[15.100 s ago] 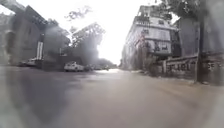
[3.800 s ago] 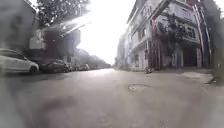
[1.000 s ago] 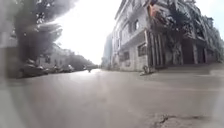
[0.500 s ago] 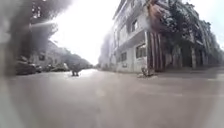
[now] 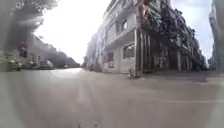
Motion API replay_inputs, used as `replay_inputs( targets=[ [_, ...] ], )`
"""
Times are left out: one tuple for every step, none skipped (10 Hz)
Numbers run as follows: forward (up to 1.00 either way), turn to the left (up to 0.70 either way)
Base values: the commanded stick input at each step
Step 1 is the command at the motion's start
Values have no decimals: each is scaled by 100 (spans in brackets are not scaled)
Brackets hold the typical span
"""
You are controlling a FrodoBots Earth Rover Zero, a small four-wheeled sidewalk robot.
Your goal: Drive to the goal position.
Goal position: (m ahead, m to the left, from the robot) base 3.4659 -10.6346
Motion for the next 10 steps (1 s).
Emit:
replay_inputs(
  targets=[
    [100,-34],
    [100,-34],
    [100,-34],
    [100,-34],
    [100,-34],
    [100,-34],
    [100,-34],
    [100,-34],
    [100,-34],
    [100,-34]
  ],
)
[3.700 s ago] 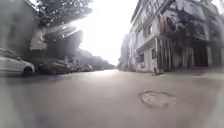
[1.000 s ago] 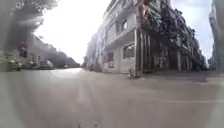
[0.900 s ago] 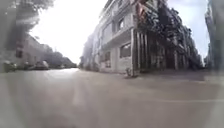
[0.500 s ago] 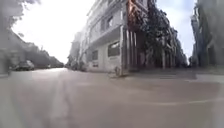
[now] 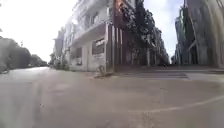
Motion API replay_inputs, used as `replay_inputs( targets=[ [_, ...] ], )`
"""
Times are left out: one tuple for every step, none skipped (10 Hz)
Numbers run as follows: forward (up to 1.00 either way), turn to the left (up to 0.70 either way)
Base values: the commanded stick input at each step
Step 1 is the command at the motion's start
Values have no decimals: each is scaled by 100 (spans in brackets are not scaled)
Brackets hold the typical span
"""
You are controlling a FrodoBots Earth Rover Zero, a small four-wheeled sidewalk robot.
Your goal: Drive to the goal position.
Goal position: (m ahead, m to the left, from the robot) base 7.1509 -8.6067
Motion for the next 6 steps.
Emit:
replay_inputs(
  targets=[
    [100,-34],
    [100,-34],
    [100,-34],
    [100,-34],
    [100,-34],
    [100,-34]
  ],
)
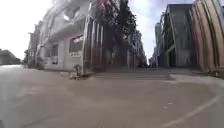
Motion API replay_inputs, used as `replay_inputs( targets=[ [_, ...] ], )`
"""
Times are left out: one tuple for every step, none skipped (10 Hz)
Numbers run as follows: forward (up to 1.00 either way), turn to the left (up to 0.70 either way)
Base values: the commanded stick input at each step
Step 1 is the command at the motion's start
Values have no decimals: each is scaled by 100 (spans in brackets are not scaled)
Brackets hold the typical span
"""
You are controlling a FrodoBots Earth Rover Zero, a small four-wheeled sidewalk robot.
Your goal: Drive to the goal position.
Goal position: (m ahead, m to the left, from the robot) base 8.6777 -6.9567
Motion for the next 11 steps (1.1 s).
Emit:
replay_inputs(
  targets=[
    [100,-8],
    [100,6],
    [100,6],
    [100,6],
    [100,6],
    [100,6],
    [100,6],
    [100,6],
    [100,6],
    [100,6],
    [100,6]
  ],
)
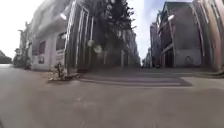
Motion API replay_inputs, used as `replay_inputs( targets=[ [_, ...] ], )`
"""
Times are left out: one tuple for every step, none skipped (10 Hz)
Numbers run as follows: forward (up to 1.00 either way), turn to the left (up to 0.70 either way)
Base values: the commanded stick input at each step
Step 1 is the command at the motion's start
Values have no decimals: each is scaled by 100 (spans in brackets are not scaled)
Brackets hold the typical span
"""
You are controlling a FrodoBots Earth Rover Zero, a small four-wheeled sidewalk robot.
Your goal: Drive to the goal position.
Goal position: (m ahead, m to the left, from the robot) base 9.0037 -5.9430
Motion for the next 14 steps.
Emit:
replay_inputs(
  targets=[
    [100,-18],
    [100,-34],
    [100,-34],
    [100,-34],
    [100,-34],
    [100,-34],
    [100,-34],
    [100,-34],
    [100,-34],
    [100,-20],
    [100,6],
    [100,6],
    [100,6],
    [100,6]
  ],
)
